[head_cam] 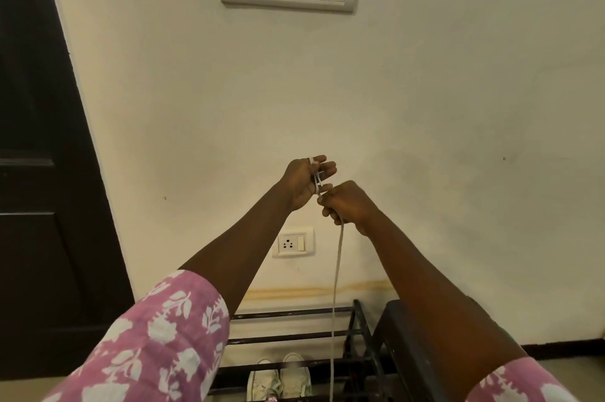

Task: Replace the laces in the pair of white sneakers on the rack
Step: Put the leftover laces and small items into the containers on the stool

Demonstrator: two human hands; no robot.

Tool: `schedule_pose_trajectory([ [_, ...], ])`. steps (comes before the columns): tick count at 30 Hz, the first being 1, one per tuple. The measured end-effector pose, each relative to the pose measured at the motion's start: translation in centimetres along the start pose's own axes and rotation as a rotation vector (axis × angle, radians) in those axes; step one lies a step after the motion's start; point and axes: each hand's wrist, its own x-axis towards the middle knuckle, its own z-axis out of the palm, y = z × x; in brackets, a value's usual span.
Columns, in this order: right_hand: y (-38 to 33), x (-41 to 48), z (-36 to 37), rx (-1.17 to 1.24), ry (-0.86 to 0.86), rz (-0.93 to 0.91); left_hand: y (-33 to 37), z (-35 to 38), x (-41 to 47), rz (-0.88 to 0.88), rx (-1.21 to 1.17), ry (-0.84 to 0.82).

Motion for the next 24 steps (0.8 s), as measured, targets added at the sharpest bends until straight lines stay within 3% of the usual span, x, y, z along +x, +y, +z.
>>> schedule_pose_trajectory([
  [4, -1.8, -0.3, -1.4, -0.178, -0.082, -0.049, -1.2, -0.7, -0.2, 0.016, 0.423, -0.03],
  [7, -3.4, -0.1, -2.7, -0.227, -0.127, -0.051, -1.5, -0.7, -0.8, -0.099, 0.549, -0.189],
  [12, -4.5, 0.6, -5.4, -0.289, -0.158, -0.14, -0.9, -0.3, -1.7, -0.309, 0.317, -0.282],
  [17, -2.2, 1.8, -5.7, -0.206, 0.123, -0.378, -0.1, -0.1, -1.9, -0.356, 0.163, -0.341],
  [21, 0.5, 2.2, -4.1, 0.041, 0.258, -0.297, 0.6, 0.5, -2.0, -0.273, 0.008, -0.303],
  [24, 1.6, 1.7, -2.7, 0.164, 0.163, -0.163, 0.8, 1.1, -1.9, -0.157, -0.122, -0.176],
])
